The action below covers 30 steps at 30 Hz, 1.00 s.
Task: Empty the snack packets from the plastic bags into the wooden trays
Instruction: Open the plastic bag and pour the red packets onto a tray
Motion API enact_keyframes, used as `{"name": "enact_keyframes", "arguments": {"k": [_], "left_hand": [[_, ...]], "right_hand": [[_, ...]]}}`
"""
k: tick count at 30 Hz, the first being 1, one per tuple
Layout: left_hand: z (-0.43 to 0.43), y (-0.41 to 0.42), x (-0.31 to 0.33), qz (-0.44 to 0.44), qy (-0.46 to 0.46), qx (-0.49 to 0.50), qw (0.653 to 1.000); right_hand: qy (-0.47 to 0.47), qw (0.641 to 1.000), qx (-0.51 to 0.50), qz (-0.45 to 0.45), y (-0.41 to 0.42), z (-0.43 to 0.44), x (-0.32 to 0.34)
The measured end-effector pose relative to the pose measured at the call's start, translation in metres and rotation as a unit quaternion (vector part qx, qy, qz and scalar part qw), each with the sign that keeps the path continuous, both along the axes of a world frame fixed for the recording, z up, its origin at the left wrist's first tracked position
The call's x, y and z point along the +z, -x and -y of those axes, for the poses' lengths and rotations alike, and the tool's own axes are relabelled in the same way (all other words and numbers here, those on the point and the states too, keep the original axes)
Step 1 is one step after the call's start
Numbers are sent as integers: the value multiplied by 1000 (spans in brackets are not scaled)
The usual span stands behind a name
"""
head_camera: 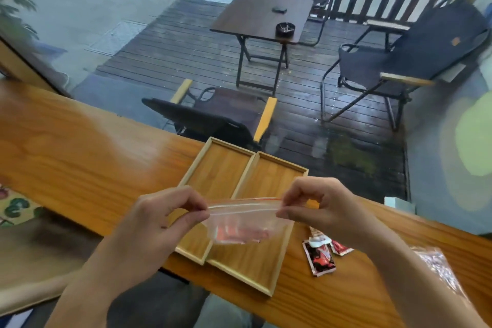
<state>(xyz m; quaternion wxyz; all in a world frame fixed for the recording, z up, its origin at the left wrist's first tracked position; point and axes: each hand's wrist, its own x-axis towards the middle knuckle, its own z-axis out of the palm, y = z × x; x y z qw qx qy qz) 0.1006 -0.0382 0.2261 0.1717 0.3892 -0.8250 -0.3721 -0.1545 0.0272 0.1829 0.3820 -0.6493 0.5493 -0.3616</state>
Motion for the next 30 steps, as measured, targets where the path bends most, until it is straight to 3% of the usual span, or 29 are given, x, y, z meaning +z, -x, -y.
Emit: {"name": "enact_keyframes", "arguments": {"k": [7,10,14,18,21,23,25,30], "left_hand": [[69,-22,-32,-35,-103,14,994],[109,-18,-62,-57,-106,51,991],[143,-8,-100,-97,-190,176,961],[143,-10,-138,-52,-279,202,937],[119,-19,-165,8,-321,190,928],[97,-24,-181,62,-307,186,931],[74,-29,-192,127,-229,168,950],[40,-30,-201,135,-138,142,971]], "right_hand": [[-95,995,-2,41,-27,71,-18],[-112,991,-61,46,-38,103,-39],[-123,967,-206,87,-53,135,-68],[-190,938,-258,135,-62,128,-99],[-268,927,-244,98,-74,97,-125],[-312,919,-232,67,-81,73,-139],[-324,918,-223,49,-87,53,-149],[-312,925,-216,25,-97,38,-153]]}}
